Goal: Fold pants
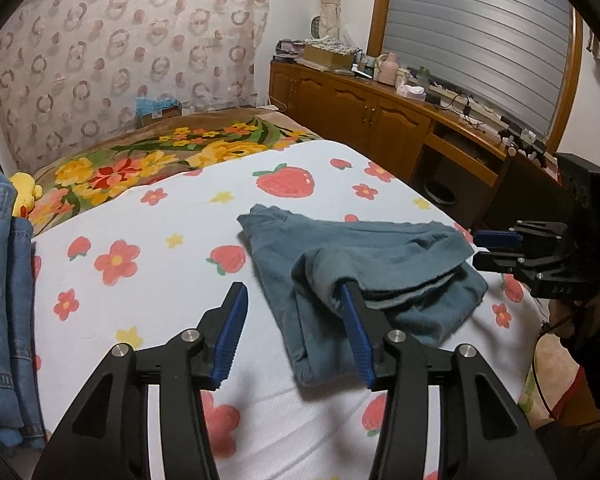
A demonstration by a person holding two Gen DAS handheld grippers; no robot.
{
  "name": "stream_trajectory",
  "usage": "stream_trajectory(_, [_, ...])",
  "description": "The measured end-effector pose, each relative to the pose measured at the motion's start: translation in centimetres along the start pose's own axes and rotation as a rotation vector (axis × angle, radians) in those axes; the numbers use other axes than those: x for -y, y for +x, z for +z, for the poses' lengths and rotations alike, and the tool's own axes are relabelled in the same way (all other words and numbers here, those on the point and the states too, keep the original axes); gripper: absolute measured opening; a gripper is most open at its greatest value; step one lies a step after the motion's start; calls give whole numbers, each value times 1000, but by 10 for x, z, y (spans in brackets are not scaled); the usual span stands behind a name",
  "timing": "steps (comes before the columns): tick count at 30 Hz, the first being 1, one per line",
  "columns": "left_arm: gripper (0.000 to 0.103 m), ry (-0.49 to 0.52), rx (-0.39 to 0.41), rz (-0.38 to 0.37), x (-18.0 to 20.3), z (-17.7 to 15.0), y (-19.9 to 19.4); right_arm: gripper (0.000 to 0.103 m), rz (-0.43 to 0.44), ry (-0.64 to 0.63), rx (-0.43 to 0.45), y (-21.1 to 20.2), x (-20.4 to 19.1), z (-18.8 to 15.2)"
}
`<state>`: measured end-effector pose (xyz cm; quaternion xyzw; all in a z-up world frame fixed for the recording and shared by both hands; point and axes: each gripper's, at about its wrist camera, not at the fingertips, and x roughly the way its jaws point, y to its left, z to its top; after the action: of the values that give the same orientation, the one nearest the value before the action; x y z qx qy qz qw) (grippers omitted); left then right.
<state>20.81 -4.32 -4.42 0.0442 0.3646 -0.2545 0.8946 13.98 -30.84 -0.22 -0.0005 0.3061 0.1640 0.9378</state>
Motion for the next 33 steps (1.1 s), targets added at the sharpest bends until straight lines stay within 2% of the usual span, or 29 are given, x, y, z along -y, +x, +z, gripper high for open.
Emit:
stream_trajectory(3, [66,5,-22,-2,-2,-6,5,44,8,-28,-17,3,-3,-2])
stream_trajectory(10, [66,45,-81,4,7,-11,21,44,-3,-42,-54,21,-1,3])
stream_trajectory(15, [66,79,-97,17,13,0,31,44,-34,-91,-72,30,-3,13])
stream_trajectory(21, [66,95,-114,33,12,18,47,45,-49,-90,-48,37,4,27])
stream_trajectory(28, [66,36,-119,57,-7,31,65,45,-81,-20,7,43,19,30])
stream_trajectory(33, [66,26,-130,62,-11,31,75,45,-68,13,30,39,23,27])
